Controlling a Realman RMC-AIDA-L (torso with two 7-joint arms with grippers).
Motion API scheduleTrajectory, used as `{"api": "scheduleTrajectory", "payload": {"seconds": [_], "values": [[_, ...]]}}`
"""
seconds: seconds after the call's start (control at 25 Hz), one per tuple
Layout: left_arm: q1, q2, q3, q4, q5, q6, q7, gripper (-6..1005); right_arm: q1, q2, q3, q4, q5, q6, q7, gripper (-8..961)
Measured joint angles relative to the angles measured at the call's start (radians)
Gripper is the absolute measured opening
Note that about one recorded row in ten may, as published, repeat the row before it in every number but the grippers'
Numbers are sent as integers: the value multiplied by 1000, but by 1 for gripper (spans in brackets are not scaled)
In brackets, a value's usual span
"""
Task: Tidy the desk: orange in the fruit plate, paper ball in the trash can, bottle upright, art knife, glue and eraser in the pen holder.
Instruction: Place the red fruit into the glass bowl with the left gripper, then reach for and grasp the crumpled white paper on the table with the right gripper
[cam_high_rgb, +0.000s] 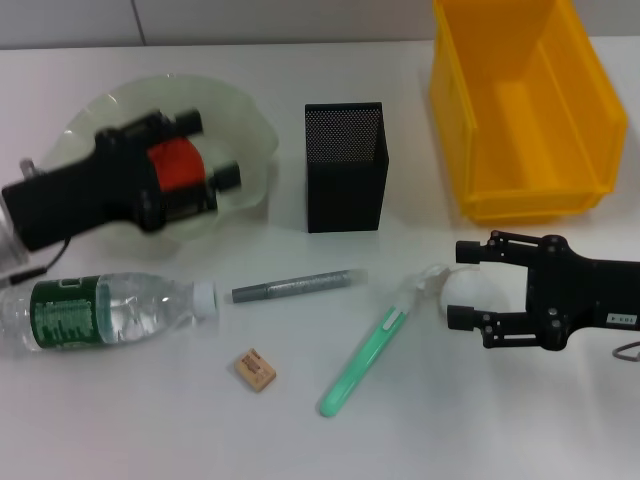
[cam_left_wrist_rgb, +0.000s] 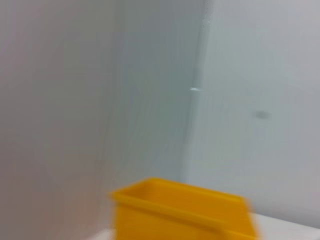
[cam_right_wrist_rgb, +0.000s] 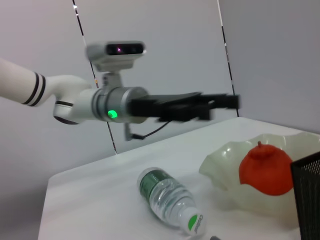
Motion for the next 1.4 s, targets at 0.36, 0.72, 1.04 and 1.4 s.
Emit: {"api": "scheduleTrajectory", "payload": {"seconds": [0.36,0.72,1.04,1.4], "values": [[90,40,105,47,54,214,-67,829,31,-1,5,0,-5,0,15,764],[129,21,106,34,94,205,13,828,98,-11,-5,-63,-53,-1,200,762],[132,17,108,22,94,205,35,828,178,-10,-7,-289,-230,-106,473,759],[124,17,109,19,127,183,38,828,347,4,-113,-478,-515,-164,681,756]]}}
